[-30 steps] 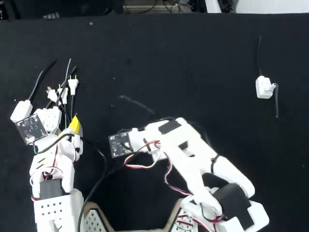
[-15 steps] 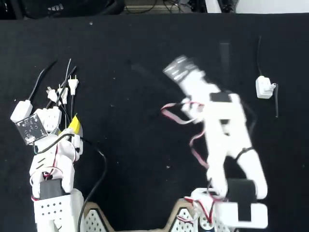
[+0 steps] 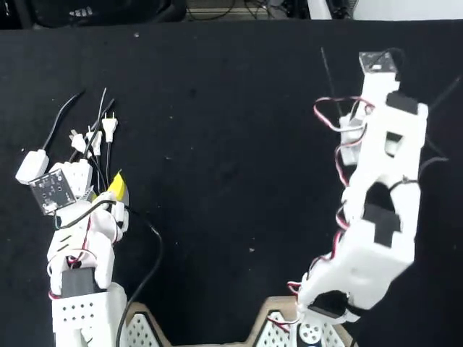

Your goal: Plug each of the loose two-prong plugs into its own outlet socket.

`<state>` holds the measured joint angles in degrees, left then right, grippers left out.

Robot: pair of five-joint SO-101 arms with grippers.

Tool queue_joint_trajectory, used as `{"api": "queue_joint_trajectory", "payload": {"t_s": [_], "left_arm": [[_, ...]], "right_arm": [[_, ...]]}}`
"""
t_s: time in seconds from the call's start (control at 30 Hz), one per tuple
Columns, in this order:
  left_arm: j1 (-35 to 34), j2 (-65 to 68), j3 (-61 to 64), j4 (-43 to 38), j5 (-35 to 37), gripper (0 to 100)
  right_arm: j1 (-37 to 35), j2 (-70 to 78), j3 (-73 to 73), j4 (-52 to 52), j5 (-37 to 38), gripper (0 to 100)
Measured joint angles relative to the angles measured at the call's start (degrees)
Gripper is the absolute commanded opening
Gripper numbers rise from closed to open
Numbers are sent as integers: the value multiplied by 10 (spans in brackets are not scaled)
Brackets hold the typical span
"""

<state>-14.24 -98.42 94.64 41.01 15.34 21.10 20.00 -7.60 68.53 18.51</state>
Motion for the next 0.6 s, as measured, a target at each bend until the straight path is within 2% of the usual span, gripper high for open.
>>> {"api": "queue_joint_trajectory", "payload": {"t_s": [0.3, 0.43, 0.6], "left_arm": [[0, 0, 0, 0, 0, 198], [0, 0, 0, 0, 0, 198], [0, 0, 0, 0, 0, 198]], "right_arm": [[18, 170, -230, 60, 0, 12], [34, 239, -334, 124, 1, 12], [45, 318, -454, 175, 39, 15]]}}
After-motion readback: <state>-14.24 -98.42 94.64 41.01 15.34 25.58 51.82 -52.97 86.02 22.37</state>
